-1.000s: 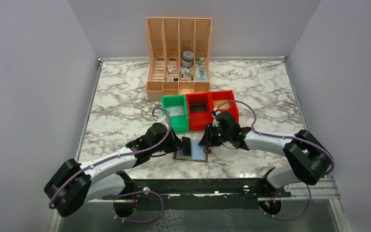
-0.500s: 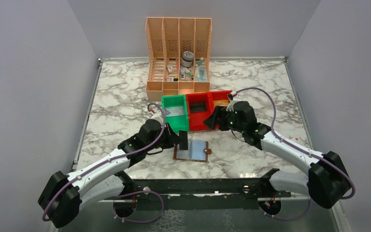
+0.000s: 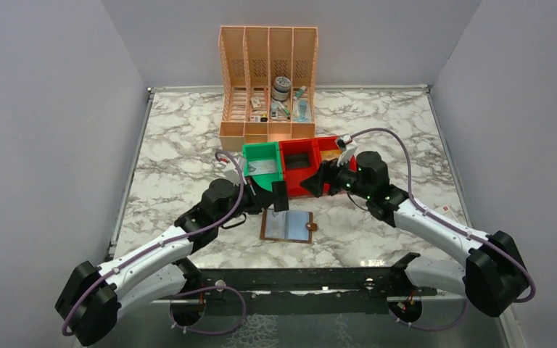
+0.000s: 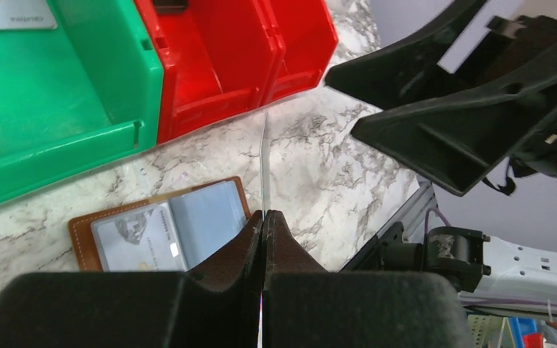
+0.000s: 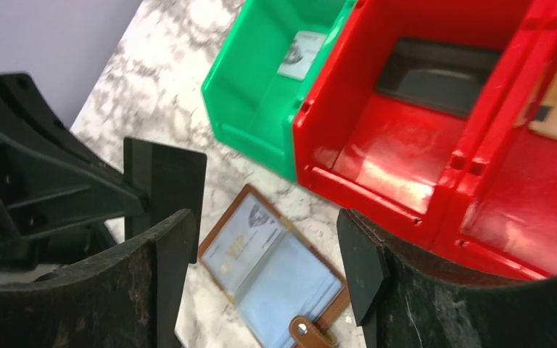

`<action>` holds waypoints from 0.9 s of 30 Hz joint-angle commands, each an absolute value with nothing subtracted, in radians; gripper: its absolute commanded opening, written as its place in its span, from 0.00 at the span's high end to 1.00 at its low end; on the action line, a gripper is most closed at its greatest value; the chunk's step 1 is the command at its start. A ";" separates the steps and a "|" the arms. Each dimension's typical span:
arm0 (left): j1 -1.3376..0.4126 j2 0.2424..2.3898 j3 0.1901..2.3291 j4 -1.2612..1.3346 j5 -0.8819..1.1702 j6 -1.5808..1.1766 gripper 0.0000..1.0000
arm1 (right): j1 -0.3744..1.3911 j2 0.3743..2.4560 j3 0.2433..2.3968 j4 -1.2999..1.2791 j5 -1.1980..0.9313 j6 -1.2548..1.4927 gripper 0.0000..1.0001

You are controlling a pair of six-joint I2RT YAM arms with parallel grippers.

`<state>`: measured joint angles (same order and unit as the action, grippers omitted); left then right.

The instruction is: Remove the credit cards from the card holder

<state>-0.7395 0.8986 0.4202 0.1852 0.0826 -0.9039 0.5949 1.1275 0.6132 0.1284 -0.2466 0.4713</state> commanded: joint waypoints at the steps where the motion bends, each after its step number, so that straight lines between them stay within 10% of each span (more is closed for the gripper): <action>1: -0.726 0.918 0.442 0.249 0.189 -0.797 1.00 | 0.535 1.181 0.603 0.239 -0.452 0.539 0.27; 27: -0.584 0.956 0.390 0.559 0.534 -0.935 1.00 | 0.488 1.457 0.546 0.940 -1.079 1.013 0.48</action>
